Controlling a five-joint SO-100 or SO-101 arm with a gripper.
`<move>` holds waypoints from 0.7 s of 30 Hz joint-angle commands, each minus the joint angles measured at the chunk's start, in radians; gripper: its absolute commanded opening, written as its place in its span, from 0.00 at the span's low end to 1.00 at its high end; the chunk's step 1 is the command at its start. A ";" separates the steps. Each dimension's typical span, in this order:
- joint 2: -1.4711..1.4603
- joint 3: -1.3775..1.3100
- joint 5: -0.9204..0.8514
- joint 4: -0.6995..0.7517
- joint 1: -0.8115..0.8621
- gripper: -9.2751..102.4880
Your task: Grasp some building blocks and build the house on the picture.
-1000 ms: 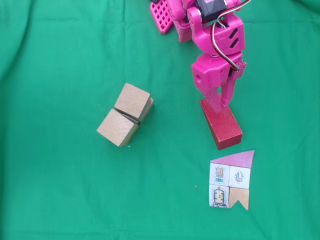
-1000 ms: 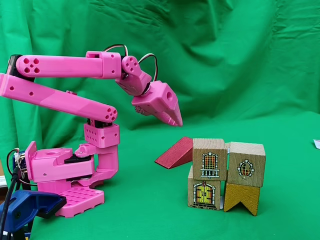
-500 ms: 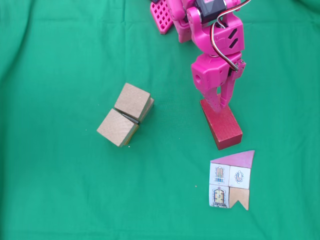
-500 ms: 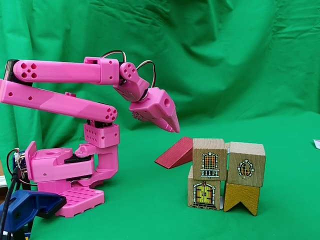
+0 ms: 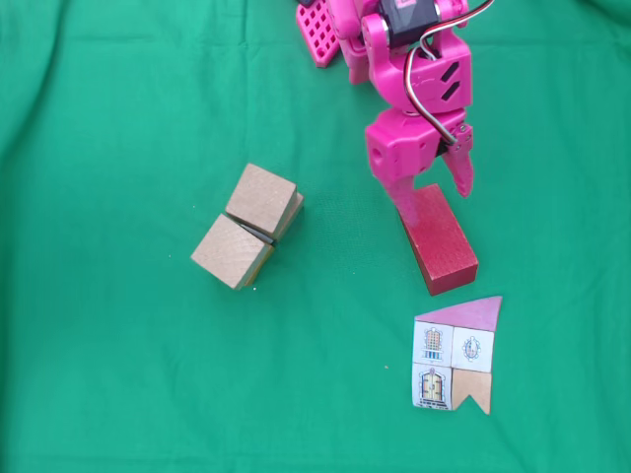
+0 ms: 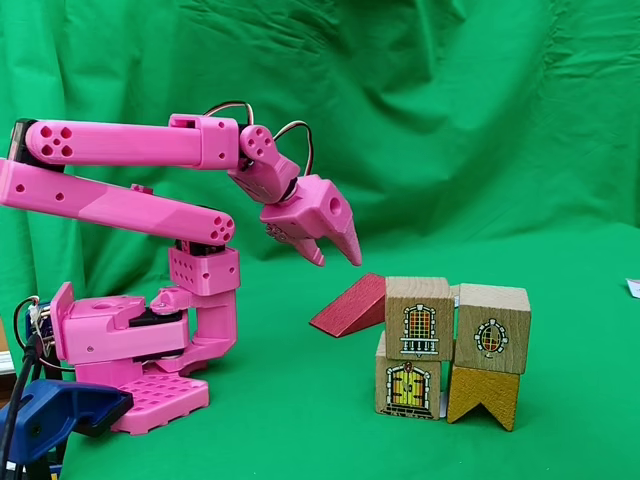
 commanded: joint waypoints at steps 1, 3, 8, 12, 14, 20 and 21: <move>-0.006 -0.005 -0.002 -0.015 0.043 0.36; -0.006 -0.005 0.002 -0.015 0.057 0.36; -0.061 -0.020 -0.002 -0.015 0.061 0.37; -0.117 -0.046 -0.003 -0.017 0.061 0.37; -0.130 -0.057 -0.003 -0.017 0.061 0.37; -0.130 -0.063 -0.005 -0.017 0.060 0.37; -0.129 -0.063 -0.005 -0.017 0.060 0.37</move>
